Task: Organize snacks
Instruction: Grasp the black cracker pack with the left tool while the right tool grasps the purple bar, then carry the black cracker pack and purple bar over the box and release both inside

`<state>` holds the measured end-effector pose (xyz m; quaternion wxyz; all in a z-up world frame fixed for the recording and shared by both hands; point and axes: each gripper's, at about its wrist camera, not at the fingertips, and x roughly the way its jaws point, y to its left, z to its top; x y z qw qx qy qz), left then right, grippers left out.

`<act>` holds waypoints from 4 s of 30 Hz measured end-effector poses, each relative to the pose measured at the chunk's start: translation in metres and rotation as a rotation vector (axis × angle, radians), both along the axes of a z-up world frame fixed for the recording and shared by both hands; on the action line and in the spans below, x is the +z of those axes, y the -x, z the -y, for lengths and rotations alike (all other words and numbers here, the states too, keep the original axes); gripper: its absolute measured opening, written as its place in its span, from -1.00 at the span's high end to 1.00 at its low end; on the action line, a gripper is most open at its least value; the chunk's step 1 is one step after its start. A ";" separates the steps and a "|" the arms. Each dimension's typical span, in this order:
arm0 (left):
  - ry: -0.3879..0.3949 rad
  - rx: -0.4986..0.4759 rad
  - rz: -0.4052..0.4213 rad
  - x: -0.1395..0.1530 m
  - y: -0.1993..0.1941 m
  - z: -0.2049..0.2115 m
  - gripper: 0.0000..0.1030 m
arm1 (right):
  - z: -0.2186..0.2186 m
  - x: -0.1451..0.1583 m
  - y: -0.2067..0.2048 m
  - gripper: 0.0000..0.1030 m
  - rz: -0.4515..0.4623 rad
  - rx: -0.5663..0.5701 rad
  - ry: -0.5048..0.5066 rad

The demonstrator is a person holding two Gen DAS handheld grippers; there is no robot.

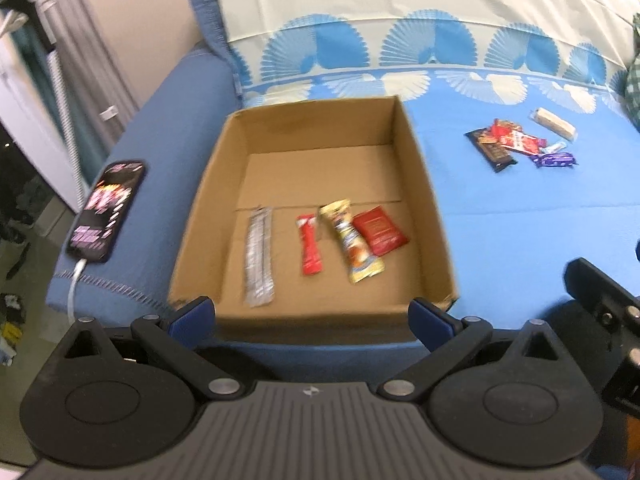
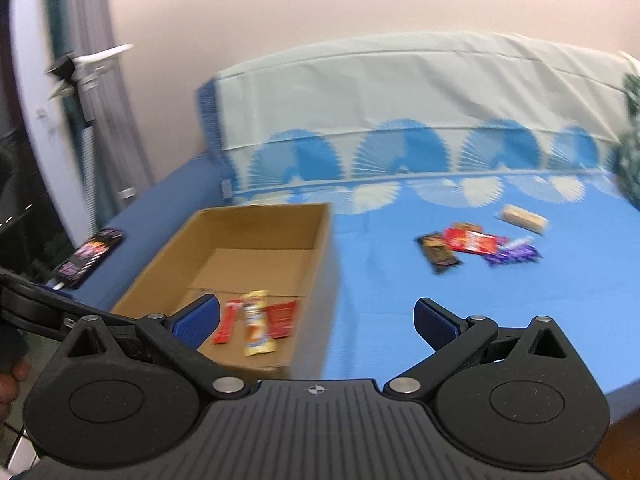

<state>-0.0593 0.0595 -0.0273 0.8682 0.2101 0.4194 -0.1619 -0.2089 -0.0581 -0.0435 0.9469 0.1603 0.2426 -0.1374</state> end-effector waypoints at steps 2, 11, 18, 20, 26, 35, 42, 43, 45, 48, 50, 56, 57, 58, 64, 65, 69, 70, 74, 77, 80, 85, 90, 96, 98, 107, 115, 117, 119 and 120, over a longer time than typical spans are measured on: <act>-0.002 -0.013 -0.004 -0.001 -0.008 0.022 -0.99 | 0.020 -0.005 0.003 -0.99 -0.009 -0.049 -0.012; 0.024 -0.075 -0.102 -0.021 -0.053 0.141 -0.99 | 0.127 -0.036 0.007 -0.99 -0.049 -0.291 -0.074; 0.052 -0.070 -0.164 -0.063 -0.111 0.257 -0.99 | 0.222 -0.074 -0.032 -0.99 -0.066 -0.475 -0.177; 0.054 -0.064 -0.177 -0.080 -0.129 0.284 -0.99 | 0.252 -0.090 -0.050 -0.99 -0.081 -0.529 -0.210; 0.016 -0.031 -0.219 -0.148 -0.187 0.360 -0.99 | 0.328 -0.151 -0.109 -0.99 -0.131 -0.636 -0.303; -0.001 -0.030 -0.274 -0.215 -0.234 0.421 -0.99 | 0.390 -0.225 -0.202 -0.99 -0.242 -0.650 -0.261; -0.019 -0.036 -0.299 -0.237 -0.238 0.397 -1.00 | 0.365 -0.244 -0.197 -0.99 -0.326 -0.552 -0.110; -0.006 -0.026 -0.313 -0.237 -0.241 0.394 -1.00 | 0.363 -0.245 -0.192 -0.99 -0.324 -0.552 -0.100; 0.002 -0.023 -0.328 -0.238 -0.244 0.392 -1.00 | 0.363 -0.247 -0.187 -0.99 -0.314 -0.552 -0.087; -0.014 -0.050 -0.331 -0.238 -0.247 0.397 -1.00 | 0.362 -0.246 -0.186 -0.99 -0.330 -0.552 -0.074; -0.025 -0.064 -0.350 -0.238 -0.250 0.401 -0.99 | 0.362 -0.247 -0.190 -0.99 -0.352 -0.545 -0.052; 0.027 -0.113 -0.318 -0.214 -0.240 0.392 0.17 | 0.356 -0.235 -0.182 0.61 -0.324 -0.495 -0.018; 0.039 -0.117 -0.316 -0.210 -0.235 0.388 0.17 | 0.356 -0.232 -0.180 0.61 -0.325 -0.485 -0.030; 0.045 -0.125 -0.310 -0.204 -0.230 0.383 0.17 | 0.356 -0.229 -0.177 0.62 -0.328 -0.476 -0.050; 0.111 -0.146 -0.298 -0.156 -0.184 0.339 0.17 | 0.331 -0.183 -0.145 0.63 -0.245 -0.459 -0.053; 0.116 -0.150 -0.288 -0.147 -0.172 0.331 0.17 | 0.323 -0.171 -0.138 0.63 -0.227 -0.454 -0.054; 0.153 -0.156 -0.260 -0.103 -0.128 0.281 0.17 | 0.282 -0.128 -0.110 0.63 -0.159 -0.409 -0.058; 0.160 -0.157 -0.252 -0.093 -0.119 0.270 0.17 | 0.272 -0.119 -0.104 0.63 -0.147 -0.396 -0.056; 0.191 -0.161 -0.188 -0.052 -0.081 0.213 0.17 | 0.225 -0.077 -0.074 0.63 -0.088 -0.334 -0.053; 0.192 -0.151 -0.127 -0.025 -0.057 0.168 0.17 | 0.192 -0.046 -0.048 0.63 -0.040 -0.308 -0.032; 0.177 -0.111 -0.074 -0.005 -0.038 0.124 0.16 | 0.162 -0.022 -0.022 0.63 -0.007 -0.270 -0.034; 0.150 -0.016 -0.050 0.013 -0.010 0.051 0.16 | 0.103 0.003 0.011 0.63 0.024 -0.157 -0.036; 0.133 0.068 -0.049 0.017 0.012 -0.013 0.16 | 0.044 0.015 0.029 0.62 0.033 -0.051 -0.047; 0.154 0.118 -0.030 0.022 0.042 -0.068 0.16 | -0.016 0.015 0.038 0.62 0.007 0.071 -0.019; 0.163 0.120 -0.021 0.022 0.051 -0.078 0.16 | -0.030 0.017 0.041 0.62 -0.002 0.096 0.002; 0.206 0.104 -0.021 0.022 0.066 -0.092 0.16 | -0.057 0.027 0.053 0.62 -0.003 0.115 0.074; 0.214 0.096 -0.020 0.023 0.066 -0.094 0.16 | -0.060 0.028 0.051 0.62 -0.008 0.120 0.094; 0.214 0.095 -0.019 0.023 0.066 -0.094 0.16 | -0.060 0.027 0.051 0.62 -0.010 0.119 0.094; 0.212 0.094 -0.020 0.023 0.066 -0.093 0.16 | -0.059 0.027 0.051 0.62 -0.012 0.119 0.094; 0.212 0.094 -0.021 0.022 0.065 -0.093 0.16 | -0.058 0.027 0.050 0.62 -0.013 0.119 0.094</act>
